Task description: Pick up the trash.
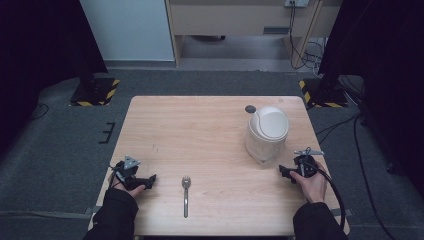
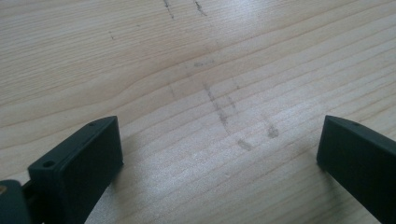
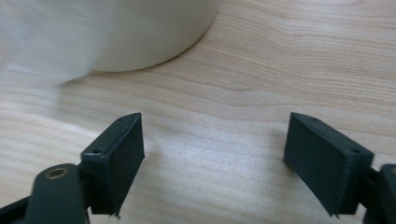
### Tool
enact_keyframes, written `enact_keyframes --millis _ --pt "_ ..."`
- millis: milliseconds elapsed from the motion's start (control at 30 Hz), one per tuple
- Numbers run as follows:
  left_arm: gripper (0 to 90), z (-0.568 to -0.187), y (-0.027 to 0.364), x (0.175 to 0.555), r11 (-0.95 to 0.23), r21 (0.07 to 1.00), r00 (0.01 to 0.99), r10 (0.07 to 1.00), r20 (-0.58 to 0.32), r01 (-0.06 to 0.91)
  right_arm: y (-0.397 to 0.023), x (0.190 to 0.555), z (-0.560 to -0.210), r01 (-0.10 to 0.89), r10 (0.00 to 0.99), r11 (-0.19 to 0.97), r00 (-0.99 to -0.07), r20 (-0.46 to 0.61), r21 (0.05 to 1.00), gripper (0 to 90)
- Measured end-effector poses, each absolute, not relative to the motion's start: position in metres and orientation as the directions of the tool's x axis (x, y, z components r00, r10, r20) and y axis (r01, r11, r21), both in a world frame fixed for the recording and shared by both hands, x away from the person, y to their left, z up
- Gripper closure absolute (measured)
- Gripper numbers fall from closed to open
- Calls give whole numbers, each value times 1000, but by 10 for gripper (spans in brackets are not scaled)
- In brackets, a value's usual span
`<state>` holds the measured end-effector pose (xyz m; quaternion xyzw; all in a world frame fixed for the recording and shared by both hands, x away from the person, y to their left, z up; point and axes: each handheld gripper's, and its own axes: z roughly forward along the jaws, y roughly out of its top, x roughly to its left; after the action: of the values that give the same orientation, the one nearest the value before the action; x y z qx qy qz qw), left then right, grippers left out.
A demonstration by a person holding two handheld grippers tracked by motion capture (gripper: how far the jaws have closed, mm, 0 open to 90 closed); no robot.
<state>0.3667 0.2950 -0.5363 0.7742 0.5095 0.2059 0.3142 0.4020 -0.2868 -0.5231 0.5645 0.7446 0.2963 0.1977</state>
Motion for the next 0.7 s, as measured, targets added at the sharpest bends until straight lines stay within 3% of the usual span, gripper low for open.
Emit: enact_keyframes --millis 100,300,700 --pt "0 -536 295 367 -283 696 396 918 -2 660 -286 398 -516 697 954 165 -291 66 698 241" --pt "0 -535 290 365 -304 689 423 906 -4 658 -274 386 -481 551 931 166 -361 55 818 217" --pt "0 -535 285 365 -306 685 424 906 -4 661 -250 380 -454 454 889 176 -455 57 874 178"
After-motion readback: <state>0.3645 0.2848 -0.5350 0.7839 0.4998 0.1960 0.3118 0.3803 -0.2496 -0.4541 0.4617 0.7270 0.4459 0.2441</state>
